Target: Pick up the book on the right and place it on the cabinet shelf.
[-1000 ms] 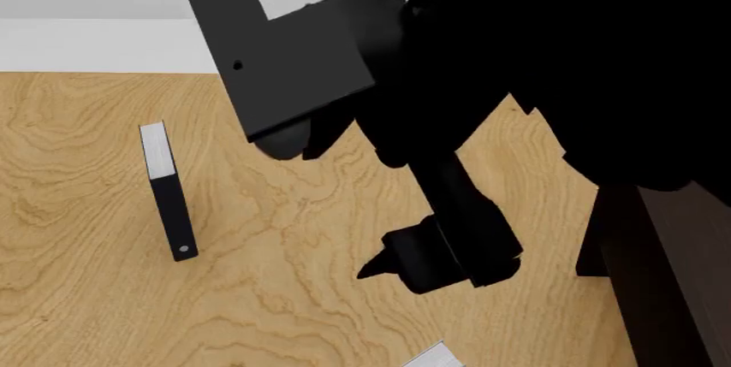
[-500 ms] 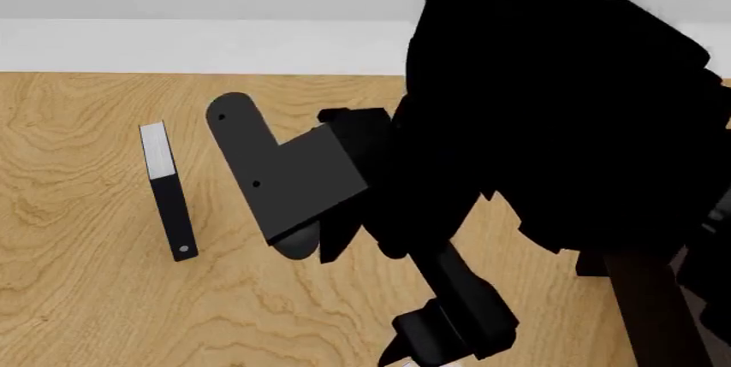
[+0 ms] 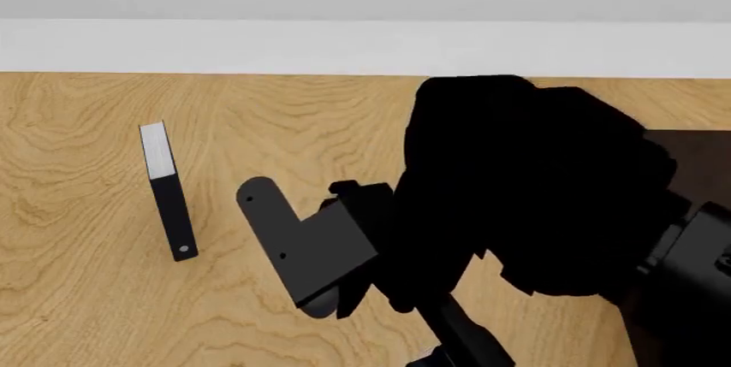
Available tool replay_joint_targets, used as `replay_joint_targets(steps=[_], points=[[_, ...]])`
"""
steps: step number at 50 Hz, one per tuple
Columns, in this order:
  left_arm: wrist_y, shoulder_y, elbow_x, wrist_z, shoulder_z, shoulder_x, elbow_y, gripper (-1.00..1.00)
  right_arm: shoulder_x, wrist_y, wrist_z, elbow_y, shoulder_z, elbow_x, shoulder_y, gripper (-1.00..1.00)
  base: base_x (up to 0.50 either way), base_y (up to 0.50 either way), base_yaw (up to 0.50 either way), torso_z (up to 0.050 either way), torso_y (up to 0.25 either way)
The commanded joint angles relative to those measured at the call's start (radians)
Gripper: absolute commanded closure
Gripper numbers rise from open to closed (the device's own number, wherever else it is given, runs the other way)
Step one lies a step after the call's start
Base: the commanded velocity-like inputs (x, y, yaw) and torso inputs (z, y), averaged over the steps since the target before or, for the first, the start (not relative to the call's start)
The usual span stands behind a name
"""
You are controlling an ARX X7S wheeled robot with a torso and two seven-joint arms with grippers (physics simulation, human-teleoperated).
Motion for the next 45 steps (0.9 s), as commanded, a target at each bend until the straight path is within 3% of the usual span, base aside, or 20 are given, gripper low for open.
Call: replay_joint_targets(steps=[1,17,45], points=[[0.019,0.027,0.007,-0.005,0.011,-0.01,-0.001,-1.0,-0.061,-0.111,0.005,0.137,-0.023,-0.033,-0.054,-1.0,0.0,0.0,0.0,0.0,0.0],[0.036,0.079,-0.013,-0.008,-0.021,-0.026,0.004,-1.0,-0.201,-0.288,0.005,0.392,-0.03,-0.072,-0.1,-1.0,0.0,0.0,0.0,0.0,0.0],[0.066,0.136,-0.054,-0.016,-0.083,-0.05,0.004,-1.0,-0.25,-0.308,0.033,0.388,-0.047,-0.056,-0.168,-1.0,0.0,0.0,0.0,0.0,0.0]])
